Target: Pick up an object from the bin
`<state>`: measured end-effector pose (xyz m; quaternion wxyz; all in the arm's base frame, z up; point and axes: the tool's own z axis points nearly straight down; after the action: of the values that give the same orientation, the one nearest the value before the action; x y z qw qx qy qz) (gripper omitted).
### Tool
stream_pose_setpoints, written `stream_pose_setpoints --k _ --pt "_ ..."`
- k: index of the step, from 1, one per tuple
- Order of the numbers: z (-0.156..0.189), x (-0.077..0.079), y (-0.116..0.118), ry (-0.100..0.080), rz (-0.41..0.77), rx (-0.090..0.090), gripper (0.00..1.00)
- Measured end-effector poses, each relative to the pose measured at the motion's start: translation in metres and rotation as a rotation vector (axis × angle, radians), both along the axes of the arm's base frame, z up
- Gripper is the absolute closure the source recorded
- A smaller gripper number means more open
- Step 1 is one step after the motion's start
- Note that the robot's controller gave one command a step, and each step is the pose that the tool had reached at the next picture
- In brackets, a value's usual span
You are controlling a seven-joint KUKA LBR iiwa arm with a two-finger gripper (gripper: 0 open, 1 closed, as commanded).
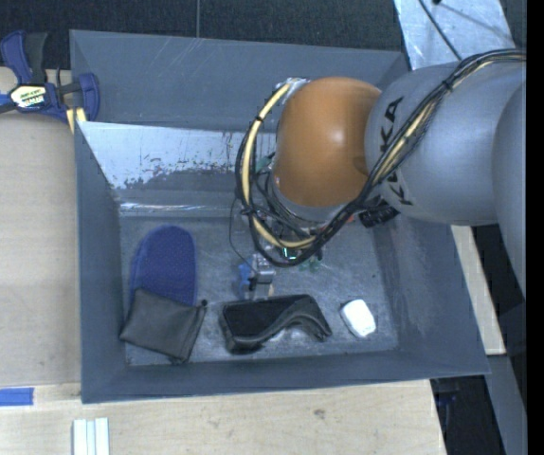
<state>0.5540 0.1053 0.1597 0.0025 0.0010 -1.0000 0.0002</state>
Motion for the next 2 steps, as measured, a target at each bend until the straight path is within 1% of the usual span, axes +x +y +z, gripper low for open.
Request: stream_pose_setpoints --k 1,2 --pt "-0.0699 0.0081 -0.0397 -0.022 0.236 0.002 0.00" --pt "-0.0718 0.0093 -0.0413 -0.029 0.232 0.001 1.00"
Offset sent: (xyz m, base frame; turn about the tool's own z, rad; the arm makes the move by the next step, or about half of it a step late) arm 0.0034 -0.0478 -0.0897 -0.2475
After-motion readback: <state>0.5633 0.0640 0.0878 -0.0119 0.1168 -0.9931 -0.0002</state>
